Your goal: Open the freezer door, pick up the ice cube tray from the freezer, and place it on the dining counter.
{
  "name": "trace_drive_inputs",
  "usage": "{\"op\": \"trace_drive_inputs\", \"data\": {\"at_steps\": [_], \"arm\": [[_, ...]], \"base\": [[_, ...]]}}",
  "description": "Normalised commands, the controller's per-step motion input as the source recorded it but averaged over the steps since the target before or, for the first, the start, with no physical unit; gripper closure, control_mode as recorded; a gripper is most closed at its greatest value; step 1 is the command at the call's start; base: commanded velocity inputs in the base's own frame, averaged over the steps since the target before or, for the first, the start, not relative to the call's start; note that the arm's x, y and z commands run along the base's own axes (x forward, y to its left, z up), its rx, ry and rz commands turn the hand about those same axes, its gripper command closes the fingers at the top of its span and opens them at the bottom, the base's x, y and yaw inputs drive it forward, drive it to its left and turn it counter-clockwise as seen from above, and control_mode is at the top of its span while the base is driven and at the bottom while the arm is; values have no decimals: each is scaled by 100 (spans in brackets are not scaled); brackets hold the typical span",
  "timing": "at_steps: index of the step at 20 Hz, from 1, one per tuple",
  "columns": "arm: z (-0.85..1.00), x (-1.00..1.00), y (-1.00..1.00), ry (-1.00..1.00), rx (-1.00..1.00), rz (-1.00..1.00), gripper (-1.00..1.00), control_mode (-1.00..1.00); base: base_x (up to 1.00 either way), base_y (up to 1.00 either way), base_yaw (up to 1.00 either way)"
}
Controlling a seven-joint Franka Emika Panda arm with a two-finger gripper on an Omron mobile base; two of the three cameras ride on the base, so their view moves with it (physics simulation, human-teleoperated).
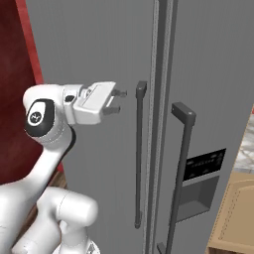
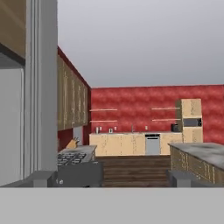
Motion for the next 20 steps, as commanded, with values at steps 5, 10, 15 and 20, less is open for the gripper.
{"op": "trace_drive_inputs", "data": {"at_steps": [5, 10, 15, 20], "arm": [[-4, 43, -12, -2, 3, 0, -100, -100], [-14, 42, -25, -4, 7, 0, -100, -100], [-22, 33, -34, -6, 5, 0, -100, -100], [-17, 42, -28, -5, 5, 0, -100, -100]], "base": [[0, 0, 0], [0, 0, 0], [0, 0, 0], [0, 0, 0]]}}
